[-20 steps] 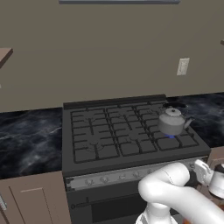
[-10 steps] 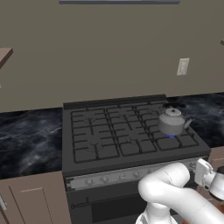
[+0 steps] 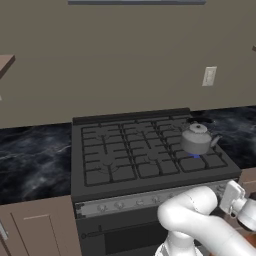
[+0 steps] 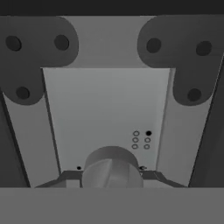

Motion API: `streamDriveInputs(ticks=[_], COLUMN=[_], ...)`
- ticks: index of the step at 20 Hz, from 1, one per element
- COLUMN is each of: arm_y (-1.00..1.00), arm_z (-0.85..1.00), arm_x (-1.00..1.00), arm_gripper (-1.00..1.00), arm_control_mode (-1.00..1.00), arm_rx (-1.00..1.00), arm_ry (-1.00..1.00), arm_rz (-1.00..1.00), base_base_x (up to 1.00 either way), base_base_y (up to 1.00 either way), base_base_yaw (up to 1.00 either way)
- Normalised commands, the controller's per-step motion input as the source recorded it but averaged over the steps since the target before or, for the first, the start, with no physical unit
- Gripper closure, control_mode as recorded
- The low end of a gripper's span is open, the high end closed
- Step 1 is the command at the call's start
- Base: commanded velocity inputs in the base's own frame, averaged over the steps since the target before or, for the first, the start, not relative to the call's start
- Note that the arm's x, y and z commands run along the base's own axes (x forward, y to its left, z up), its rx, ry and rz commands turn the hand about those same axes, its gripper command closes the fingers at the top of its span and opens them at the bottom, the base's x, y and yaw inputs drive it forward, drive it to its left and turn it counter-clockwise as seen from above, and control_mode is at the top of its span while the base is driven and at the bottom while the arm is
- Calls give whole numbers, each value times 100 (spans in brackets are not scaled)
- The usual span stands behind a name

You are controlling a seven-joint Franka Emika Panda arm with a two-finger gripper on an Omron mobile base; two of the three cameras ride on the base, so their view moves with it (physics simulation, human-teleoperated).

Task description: The kettle is done boiling. Turn off the stove, then wait for 300 timesteps before moving the kettle to the dining table.

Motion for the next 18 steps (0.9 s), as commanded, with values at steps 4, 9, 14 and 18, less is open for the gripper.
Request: streamDriveInputs(ticks=[4, 9, 14, 18], arm_y=[-16, -18, -21, -22], arm_z=[0, 0, 0, 0], arm_x=[-8, -10, -11, -12], arm_gripper=[100, 100, 100, 100], arm_control_mode=[-100, -100, -100, -100], arm_rx=[24, 27, 29, 31], arm_ry=[0, 0, 0, 3], arm_rz=[-8, -8, -8, -6], base_base_x=[0, 0, 0, 0], base_base_y=[0, 0, 0, 0], base_base_yaw=[0, 0, 0, 0])
